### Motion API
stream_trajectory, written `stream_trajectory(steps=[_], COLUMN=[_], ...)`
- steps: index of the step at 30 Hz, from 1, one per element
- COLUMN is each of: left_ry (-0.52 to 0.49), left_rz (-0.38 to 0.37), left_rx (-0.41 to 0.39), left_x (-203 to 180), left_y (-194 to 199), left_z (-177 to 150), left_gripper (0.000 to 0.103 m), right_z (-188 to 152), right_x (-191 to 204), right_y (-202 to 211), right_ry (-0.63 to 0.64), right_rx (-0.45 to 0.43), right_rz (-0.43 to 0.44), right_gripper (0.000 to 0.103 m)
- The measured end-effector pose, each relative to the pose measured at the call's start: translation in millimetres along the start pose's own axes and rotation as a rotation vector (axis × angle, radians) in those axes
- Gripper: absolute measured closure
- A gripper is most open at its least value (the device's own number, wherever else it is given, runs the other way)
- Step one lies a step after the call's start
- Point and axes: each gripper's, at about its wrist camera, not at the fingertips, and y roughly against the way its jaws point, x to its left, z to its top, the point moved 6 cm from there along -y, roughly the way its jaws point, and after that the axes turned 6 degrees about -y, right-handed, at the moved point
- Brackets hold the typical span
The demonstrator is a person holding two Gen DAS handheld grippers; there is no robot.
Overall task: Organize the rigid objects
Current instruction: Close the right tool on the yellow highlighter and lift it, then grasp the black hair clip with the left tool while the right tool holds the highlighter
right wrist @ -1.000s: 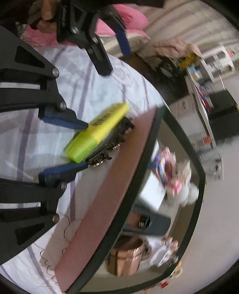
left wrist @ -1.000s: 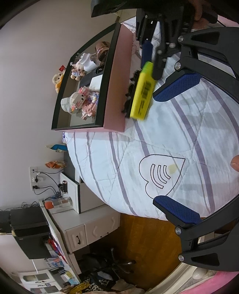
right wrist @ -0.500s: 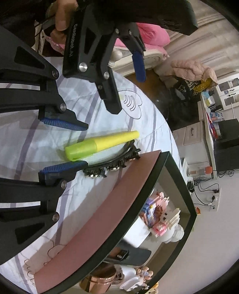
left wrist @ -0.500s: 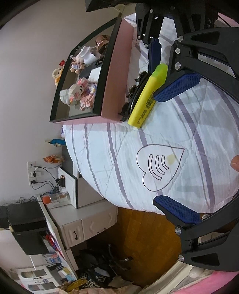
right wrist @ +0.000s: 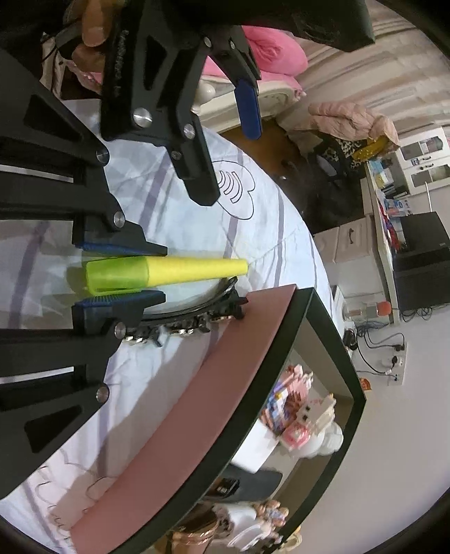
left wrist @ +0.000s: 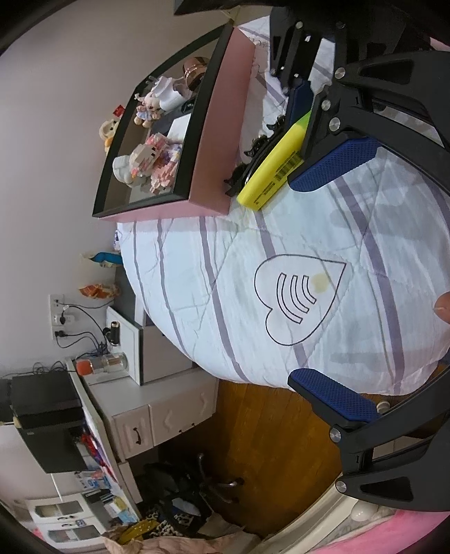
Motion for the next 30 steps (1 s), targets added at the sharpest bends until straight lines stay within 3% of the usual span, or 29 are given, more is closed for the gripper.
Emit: stream_trajectory(steps=[8,13,19,23,28,30], left_ry=[-0.014,-0.027,-0.026,-0.012,-0.021,-0.011], left_rz=[-0.057,-0.11,-0.139,-0.106,-0.002,-0.01], left_rx=[-0.008,0.019,0.049,0.066,0.068,0.065], left_x=[-24.5,-54.5,-86.6,-98.8,-106.4,-103.9], left_y=[6.4,-4.1,-23.2,-41.1,-57.5,-59.0], left_z=[1.6,2.3,8.1,13.8,23.5,24.5], left_gripper=[0.0,0.0,0.0,0.0,0.0,0.001], right_z=[-37.8,-60.6,-66.5,-66.7,-66.9,-66.1], right_x=[-19.6,-45.8,-65.9,-76.8,-87.4,-90.2], right_y=[40.8,61.8,79.7,81.0,81.7,80.4], right_ry=[-0.075,-0.155,-0.202,-0.227,-0.246,-0.252], right_rx=[-0.015,-0.026,-0.054,-0.064,-0.076,-0.077], right_rz=[-0.017,-0.071,-0.1,-0.109,-0.105,-0.101], right_gripper=[0.084,0.085,0.085,0.085,0.085,0.085])
